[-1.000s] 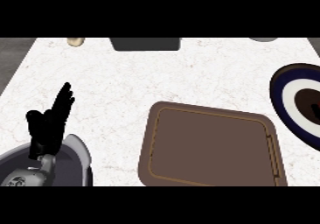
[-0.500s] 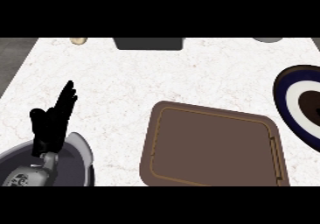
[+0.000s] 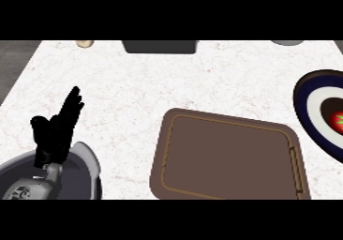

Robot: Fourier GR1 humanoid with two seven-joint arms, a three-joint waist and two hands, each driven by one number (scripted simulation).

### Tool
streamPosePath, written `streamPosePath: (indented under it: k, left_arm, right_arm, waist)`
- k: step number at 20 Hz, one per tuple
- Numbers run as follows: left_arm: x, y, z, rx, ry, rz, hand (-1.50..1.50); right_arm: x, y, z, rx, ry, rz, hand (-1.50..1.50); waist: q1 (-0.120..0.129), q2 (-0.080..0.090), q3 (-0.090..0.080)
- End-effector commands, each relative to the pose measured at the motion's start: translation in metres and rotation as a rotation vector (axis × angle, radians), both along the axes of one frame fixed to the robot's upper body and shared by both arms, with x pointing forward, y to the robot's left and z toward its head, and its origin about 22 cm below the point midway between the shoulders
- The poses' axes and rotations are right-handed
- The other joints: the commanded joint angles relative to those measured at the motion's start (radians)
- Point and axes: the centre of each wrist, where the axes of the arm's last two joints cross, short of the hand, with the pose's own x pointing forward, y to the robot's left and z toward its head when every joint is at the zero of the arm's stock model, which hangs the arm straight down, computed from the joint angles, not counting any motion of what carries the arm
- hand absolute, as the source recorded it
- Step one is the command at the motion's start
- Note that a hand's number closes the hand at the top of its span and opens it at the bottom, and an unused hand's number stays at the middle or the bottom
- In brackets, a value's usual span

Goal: Pick the tomato from the tray and place it in the plate

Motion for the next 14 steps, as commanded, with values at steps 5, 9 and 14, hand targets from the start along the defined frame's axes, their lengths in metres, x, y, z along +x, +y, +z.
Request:
streamPosePath:
  k: [5,9,14]
  left_arm:
    - [-0.013,-0.004,-0.031,-0.038,0.150,0.034,0.00]
    - [-0.015,0.003,-0.031,-0.043,0.131,0.034,0.00]
    - [-0.009,0.001,-0.029,-0.034,0.123,0.019,0.00]
  right_arm:
    - [0.008,-0.012,0.009,0.502,-0.286,0.182,-1.50]
    - [-0.017,-0.047,0.005,0.702,-0.323,0.150,-1.50]
    - [-0.024,-0.064,0.010,0.767,-0.264,0.180,-1.50]
  waist:
    - [-0.034,0.009,-0.018]
    - [-0.035,0.012,-0.019]
    - [-0.016,0.015,-0.020]
